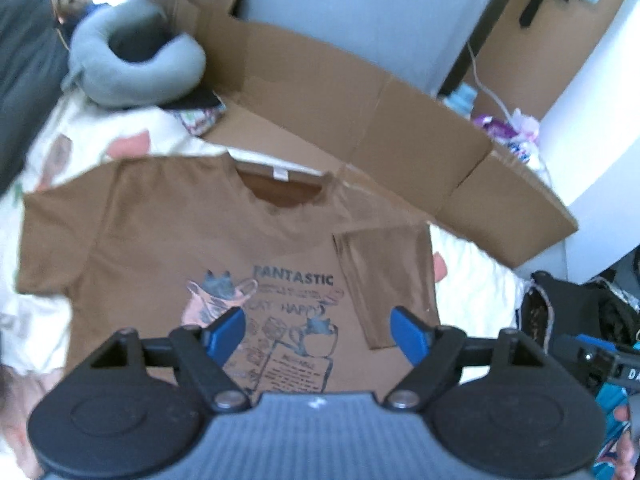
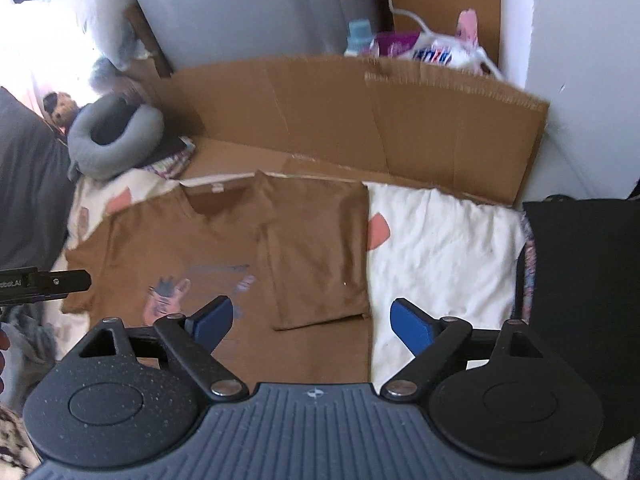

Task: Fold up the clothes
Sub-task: 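Lift both open tools back above the shirt to view it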

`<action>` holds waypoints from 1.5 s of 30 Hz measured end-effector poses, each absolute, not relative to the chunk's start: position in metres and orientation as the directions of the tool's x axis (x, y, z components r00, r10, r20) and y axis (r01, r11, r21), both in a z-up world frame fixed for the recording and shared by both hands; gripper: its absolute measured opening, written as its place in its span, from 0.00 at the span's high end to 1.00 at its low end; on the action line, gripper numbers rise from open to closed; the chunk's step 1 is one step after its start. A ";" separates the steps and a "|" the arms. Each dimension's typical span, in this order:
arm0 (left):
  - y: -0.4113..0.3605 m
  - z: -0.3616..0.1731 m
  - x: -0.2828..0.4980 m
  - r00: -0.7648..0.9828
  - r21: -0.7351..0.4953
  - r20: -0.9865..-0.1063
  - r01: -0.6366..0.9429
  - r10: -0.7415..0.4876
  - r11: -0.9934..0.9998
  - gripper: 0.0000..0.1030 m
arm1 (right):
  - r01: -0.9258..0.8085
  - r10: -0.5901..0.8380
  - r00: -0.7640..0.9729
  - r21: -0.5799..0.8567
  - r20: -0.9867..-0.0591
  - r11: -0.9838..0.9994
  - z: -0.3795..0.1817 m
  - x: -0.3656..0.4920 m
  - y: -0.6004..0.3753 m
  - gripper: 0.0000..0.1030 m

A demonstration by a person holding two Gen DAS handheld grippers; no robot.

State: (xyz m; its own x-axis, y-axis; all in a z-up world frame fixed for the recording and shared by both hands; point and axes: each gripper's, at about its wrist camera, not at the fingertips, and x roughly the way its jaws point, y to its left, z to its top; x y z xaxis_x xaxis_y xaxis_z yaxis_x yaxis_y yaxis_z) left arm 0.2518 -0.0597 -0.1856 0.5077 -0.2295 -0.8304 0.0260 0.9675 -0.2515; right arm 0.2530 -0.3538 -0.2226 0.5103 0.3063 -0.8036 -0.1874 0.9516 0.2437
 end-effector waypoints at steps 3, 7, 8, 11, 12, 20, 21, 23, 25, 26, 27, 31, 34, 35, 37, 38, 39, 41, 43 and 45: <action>-0.055 -0.156 0.250 0.486 -0.213 -0.851 0.026 -0.199 0.977 0.17 | -0.173 0.301 0.509 0.247 -0.807 0.954 -0.194 0.245 -0.355 0.12; -0.050 -0.120 0.248 0.445 -0.152 -0.882 0.042 -0.154 0.988 0.17 | -0.151 0.280 0.495 0.236 -0.822 0.960 -0.163 0.235 -0.357 0.12; -0.048 -0.110 0.246 0.446 -0.147 -0.882 0.046 -0.152 0.988 0.17 | -0.142 0.278 0.486 0.240 -0.828 0.960 -0.155 0.232 -0.358 0.12; -0.041 -0.080 0.237 0.464 -0.130 -0.874 0.062 -0.143 0.990 0.17 | -0.128 0.292 0.465 0.263 -0.836 0.956 -0.130 0.225 -0.362 0.12; -0.038 -0.069 0.233 0.472 -0.123 -0.870 0.067 -0.140 0.990 0.17 | -0.125 0.291 0.471 0.264 -0.833 0.957 -0.120 0.222 -0.363 0.12; -0.015 -0.013 0.203 0.495 -0.093 -0.857 0.124 -0.143 0.988 0.14 | -0.125 0.255 0.508 0.223 -0.823 0.967 -0.054 0.196 -0.371 0.09; -0.012 -0.009 0.199 0.496 -0.095 -0.856 0.127 -0.146 0.987 0.14 | -0.120 0.251 0.511 0.221 -0.822 0.968 -0.047 0.192 -0.372 0.09; -0.004 -0.003 0.190 0.495 -0.114 -0.854 0.126 -0.162 0.985 0.14 | -0.108 0.248 0.511 0.225 -0.823 0.968 -0.036 0.186 -0.374 0.09; 0.003 0.002 0.183 0.501 -0.112 -0.850 0.133 -0.164 0.985 0.14 | -0.109 0.236 0.506 0.210 -0.829 0.972 -0.028 0.181 -0.372 0.08; 0.005 0.004 0.181 0.507 -0.103 -0.847 0.139 -0.160 0.985 0.14 | -0.117 0.224 0.506 0.191 -0.833 0.975 -0.025 0.179 -0.370 0.08; 0.008 0.006 0.178 0.511 -0.097 -0.845 0.141 -0.157 0.985 0.14 | -0.129 0.208 0.507 0.165 -0.836 0.978 -0.022 0.176 -0.366 0.08; 0.024 0.013 0.169 0.520 -0.099 -0.840 0.127 -0.152 0.987 0.13 | -0.142 0.199 0.501 0.146 -0.842 0.979 -0.018 0.170 -0.358 0.08; 0.036 0.013 0.166 0.518 -0.074 -0.846 0.117 -0.124 0.990 0.12 | -0.150 0.206 0.500 0.151 -0.841 0.977 -0.019 0.170 -0.351 0.08; 0.041 0.011 0.167 0.517 -0.072 -0.848 0.110 -0.119 0.991 0.12 | -0.151 0.212 0.497 0.157 -0.841 0.976 -0.021 0.171 -0.347 0.08; 0.051 0.007 0.168 0.514 -0.070 -0.850 0.096 -0.110 0.993 0.12 | -0.155 0.230 0.489 0.175 -0.841 0.972 -0.025 0.173 -0.339 0.08; 0.056 0.005 0.168 0.515 -0.074 -0.851 0.086 -0.108 0.994 0.12 | -0.158 0.237 0.486 0.182 -0.841 0.971 -0.028 0.174 -0.335 0.08; 0.062 0.003 0.168 0.516 -0.076 -0.850 0.076 -0.105 0.994 0.12 | -0.161 0.241 0.482 0.185 -0.842 0.969 -0.032 0.176 -0.329 0.08; 0.073 -0.002 0.168 0.527 -0.076 -0.844 0.060 -0.096 0.995 0.12 | -0.166 0.250 0.477 0.193 -0.843 0.967 -0.040 0.180 -0.319 0.08; 0.084 -0.008 0.168 0.539 -0.082 -0.837 0.047 -0.094 0.996 0.12 | -0.167 0.269 0.471 0.214 -0.840 0.962 -0.050 0.183 -0.309 0.08; 0.094 -0.013 0.167 0.545 -0.093 -0.833 0.033 -0.095 0.995 0.12 | -0.178 0.279 0.463 0.220 -0.841 0.959 -0.060 0.187 -0.296 0.08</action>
